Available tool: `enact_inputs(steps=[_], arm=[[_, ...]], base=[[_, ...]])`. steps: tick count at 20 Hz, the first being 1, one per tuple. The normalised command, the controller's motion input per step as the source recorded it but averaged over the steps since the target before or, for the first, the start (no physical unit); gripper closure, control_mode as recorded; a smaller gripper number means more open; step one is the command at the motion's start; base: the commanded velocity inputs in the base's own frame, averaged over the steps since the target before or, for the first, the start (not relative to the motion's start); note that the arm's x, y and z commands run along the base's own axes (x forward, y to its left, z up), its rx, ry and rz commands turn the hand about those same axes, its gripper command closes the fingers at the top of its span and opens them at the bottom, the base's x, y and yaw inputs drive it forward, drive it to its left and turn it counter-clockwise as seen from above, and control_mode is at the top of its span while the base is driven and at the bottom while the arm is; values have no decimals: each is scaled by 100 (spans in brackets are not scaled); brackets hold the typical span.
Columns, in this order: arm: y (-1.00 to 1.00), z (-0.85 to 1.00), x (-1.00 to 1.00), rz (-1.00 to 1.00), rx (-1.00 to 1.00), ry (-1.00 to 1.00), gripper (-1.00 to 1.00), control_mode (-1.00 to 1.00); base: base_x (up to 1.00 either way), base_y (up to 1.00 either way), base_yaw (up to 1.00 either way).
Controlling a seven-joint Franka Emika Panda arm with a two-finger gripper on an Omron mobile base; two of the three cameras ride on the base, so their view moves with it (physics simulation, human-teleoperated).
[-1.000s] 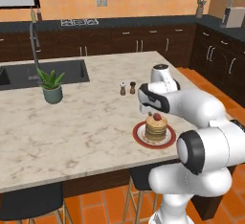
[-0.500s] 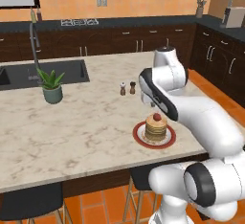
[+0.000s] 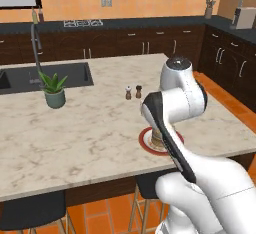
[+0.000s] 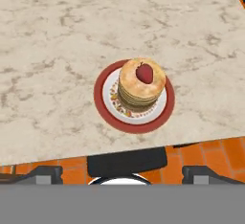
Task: Take the strawberry from the fridge and place it on top of the pancake, located on the dining counter.
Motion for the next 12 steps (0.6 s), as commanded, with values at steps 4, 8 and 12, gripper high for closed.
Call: enact_inputs(steps=[4, 8, 12], arm=[[14, 9, -100, -6, 0, -33, -100, -100], [46, 34, -68, 0, -9, -7, -100, -100], [82, 41, -7, 0, -21, 11, -100, -100]], base=[[0, 0, 0], [0, 0, 0], [0, 0, 0]])
